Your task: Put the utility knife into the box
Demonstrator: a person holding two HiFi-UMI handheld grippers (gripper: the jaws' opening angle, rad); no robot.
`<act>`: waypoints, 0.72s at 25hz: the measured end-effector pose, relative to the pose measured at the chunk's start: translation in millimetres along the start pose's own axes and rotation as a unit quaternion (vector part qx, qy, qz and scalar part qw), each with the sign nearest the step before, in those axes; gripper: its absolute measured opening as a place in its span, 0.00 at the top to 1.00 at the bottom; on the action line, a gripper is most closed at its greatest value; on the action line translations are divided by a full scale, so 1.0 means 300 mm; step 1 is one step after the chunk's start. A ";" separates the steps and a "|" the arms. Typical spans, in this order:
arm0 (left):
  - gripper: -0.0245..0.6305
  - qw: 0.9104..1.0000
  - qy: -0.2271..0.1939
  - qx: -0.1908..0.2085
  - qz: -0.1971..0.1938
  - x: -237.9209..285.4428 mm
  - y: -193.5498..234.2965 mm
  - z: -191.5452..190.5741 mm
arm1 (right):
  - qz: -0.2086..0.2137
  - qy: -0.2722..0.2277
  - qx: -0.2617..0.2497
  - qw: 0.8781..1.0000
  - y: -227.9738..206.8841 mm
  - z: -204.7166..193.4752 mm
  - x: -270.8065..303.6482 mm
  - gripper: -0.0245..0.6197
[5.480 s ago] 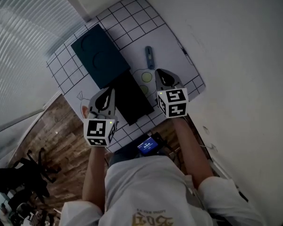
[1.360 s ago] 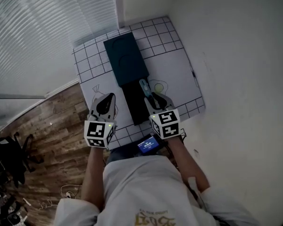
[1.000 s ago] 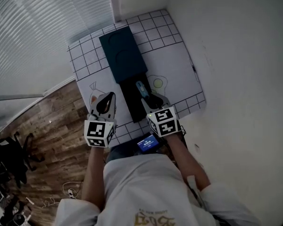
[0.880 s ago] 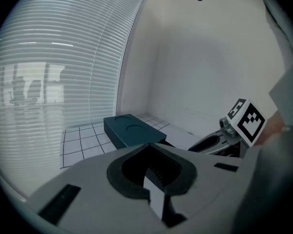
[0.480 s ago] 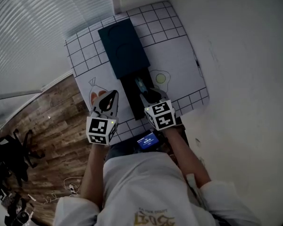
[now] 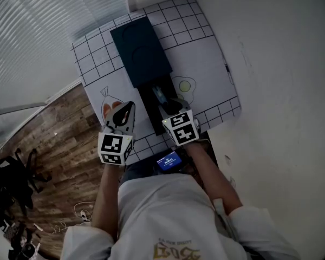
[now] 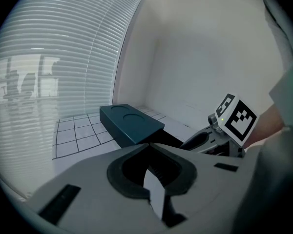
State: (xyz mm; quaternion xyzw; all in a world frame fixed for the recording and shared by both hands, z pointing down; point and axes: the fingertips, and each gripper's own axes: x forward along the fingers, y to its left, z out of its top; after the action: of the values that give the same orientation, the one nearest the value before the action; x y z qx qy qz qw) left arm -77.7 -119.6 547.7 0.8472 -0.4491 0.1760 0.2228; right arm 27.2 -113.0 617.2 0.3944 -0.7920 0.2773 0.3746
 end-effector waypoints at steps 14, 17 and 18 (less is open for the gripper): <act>0.95 1.000 0.001 -0.007 0.003 -0.004 0.006 -0.005 | -0.003 -0.002 0.000 1.000 -0.001 -0.003 -0.002 0.75; 0.95 1.000 0.004 -0.010 -0.004 0.002 -0.001 -0.010 | -0.002 -0.004 -0.001 1.000 0.000 0.002 0.003 0.75; 0.95 1.000 0.005 -0.010 -0.006 0.004 -0.003 -0.013 | -0.001 -0.004 0.001 1.000 0.000 0.003 0.004 0.75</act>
State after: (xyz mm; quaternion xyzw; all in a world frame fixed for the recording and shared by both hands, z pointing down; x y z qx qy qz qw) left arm -76.8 -117.9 551.3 0.8467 -0.4445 0.1741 0.2350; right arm 26.4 -114.1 617.5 0.3967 -0.7928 0.2765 0.3710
